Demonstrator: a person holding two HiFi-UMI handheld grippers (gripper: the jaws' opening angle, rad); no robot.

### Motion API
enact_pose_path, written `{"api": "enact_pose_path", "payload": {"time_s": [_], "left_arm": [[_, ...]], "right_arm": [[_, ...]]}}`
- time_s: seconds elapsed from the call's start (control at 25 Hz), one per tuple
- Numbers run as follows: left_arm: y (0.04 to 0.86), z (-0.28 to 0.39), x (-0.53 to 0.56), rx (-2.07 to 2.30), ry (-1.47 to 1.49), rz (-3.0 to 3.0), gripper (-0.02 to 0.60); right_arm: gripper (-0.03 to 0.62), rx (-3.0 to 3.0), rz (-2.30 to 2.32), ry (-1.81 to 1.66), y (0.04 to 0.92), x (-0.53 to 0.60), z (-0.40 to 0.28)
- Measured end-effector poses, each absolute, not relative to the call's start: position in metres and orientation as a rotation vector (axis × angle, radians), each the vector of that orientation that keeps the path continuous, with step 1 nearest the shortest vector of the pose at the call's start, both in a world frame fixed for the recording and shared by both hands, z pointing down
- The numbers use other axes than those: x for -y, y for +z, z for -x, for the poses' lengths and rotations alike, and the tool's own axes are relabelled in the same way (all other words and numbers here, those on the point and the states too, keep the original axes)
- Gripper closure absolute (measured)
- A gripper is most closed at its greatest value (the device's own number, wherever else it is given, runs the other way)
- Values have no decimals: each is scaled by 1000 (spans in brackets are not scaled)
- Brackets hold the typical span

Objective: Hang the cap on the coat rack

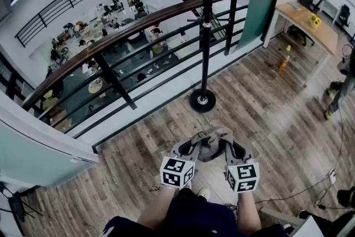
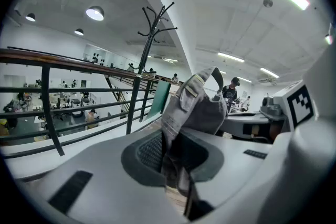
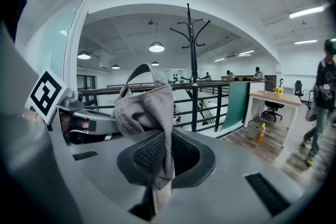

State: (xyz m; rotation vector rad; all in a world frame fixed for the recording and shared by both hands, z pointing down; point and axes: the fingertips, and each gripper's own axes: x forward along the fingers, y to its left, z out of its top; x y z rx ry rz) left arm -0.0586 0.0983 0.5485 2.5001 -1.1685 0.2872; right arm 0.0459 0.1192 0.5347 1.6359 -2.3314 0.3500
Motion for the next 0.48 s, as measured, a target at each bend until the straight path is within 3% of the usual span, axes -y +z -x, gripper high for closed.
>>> {"api": "enact_pose_path", "payload": {"time_s": [0.48], "left_arm": [[567,66,-76,1159,306,-2458,534]], "right_arm": [[563,2303,-1615,480,552,-97,-35]]}}
